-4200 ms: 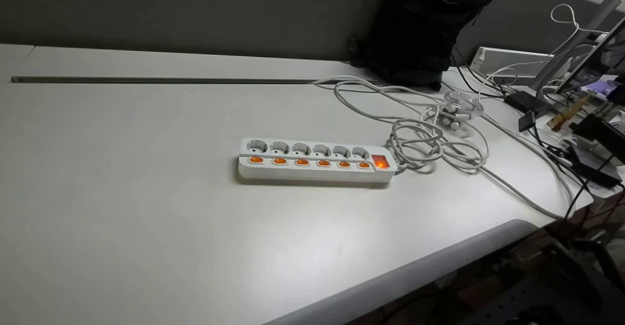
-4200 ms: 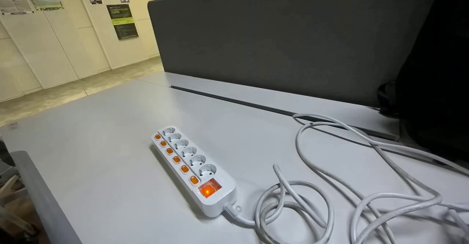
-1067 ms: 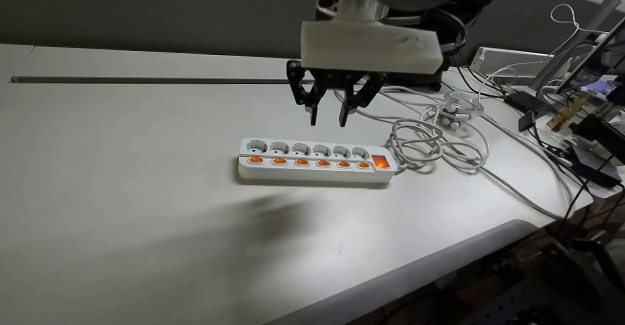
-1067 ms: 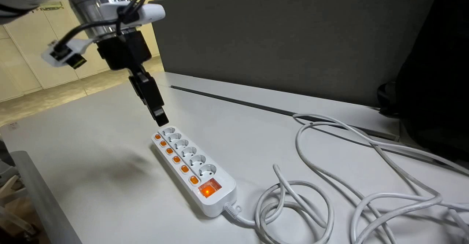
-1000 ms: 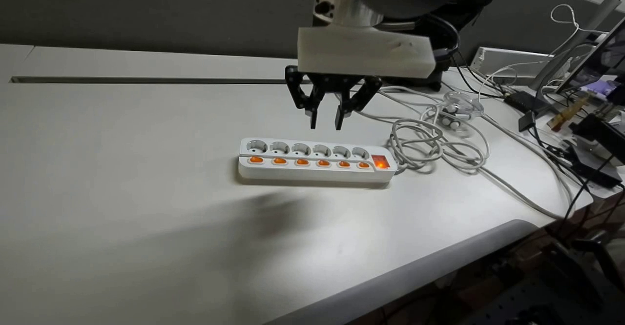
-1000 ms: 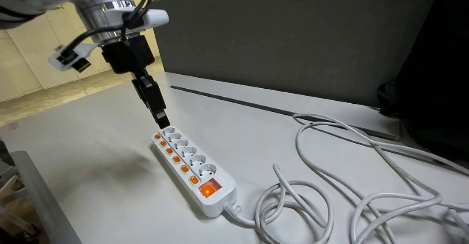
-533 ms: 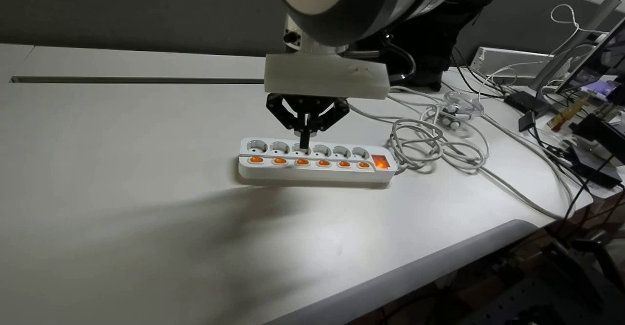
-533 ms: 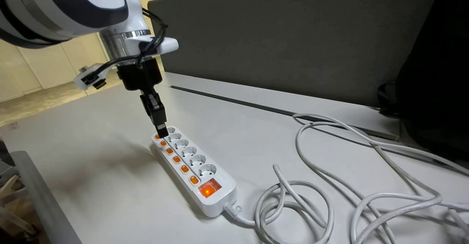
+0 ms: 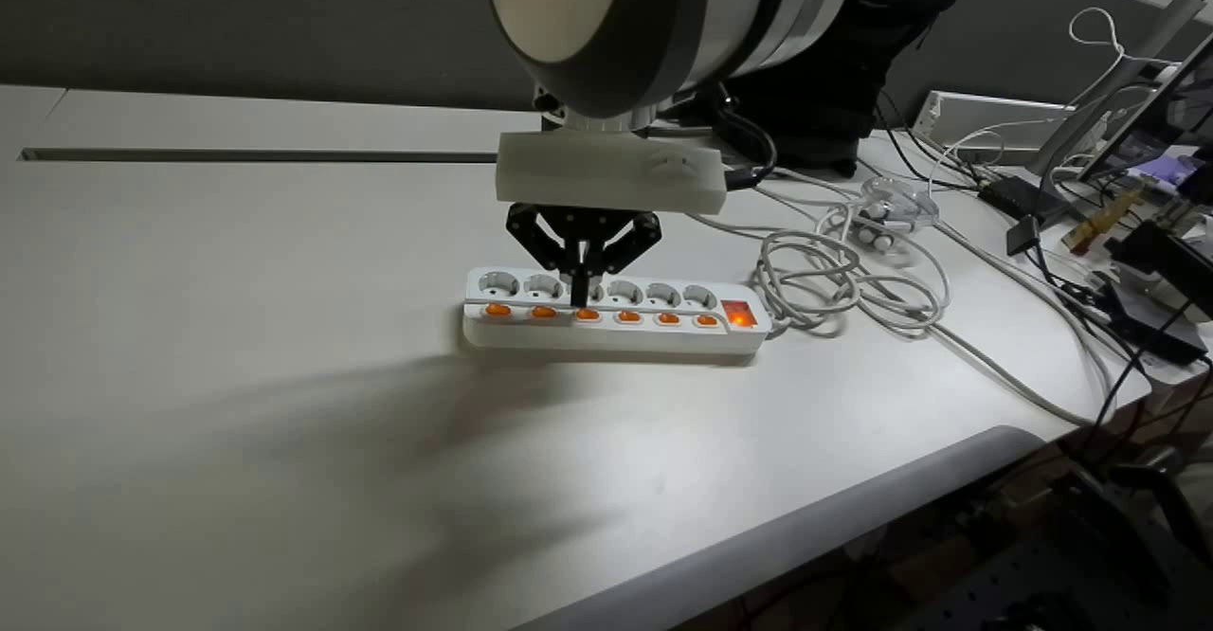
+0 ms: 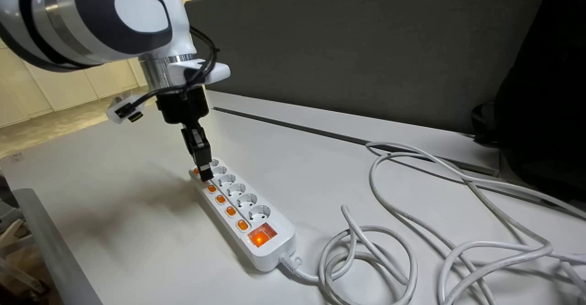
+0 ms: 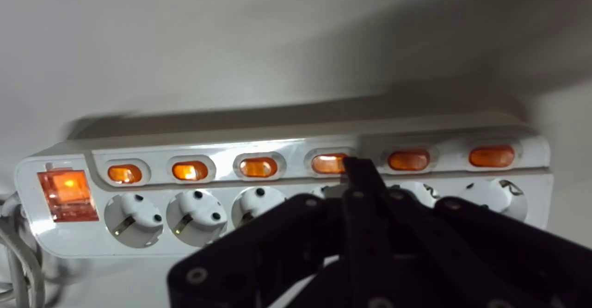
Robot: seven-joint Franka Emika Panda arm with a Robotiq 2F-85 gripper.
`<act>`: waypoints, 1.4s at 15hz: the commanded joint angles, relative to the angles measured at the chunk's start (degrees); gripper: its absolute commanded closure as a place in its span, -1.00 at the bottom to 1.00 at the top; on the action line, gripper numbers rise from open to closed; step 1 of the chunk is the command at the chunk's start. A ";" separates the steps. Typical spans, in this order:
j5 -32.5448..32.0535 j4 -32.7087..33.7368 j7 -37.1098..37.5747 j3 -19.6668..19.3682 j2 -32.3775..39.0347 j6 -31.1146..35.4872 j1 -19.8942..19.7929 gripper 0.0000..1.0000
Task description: Turn on the third switch from the left
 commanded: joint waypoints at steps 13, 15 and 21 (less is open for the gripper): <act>4.19 3.31 -2.53 -2.24 3.45 -3.78 2.62 1.00; 4.32 3.56 -2.39 -2.34 3.85 -4.27 2.55 1.00; 5.77 4.35 -2.52 -3.14 6.34 -4.62 1.84 1.00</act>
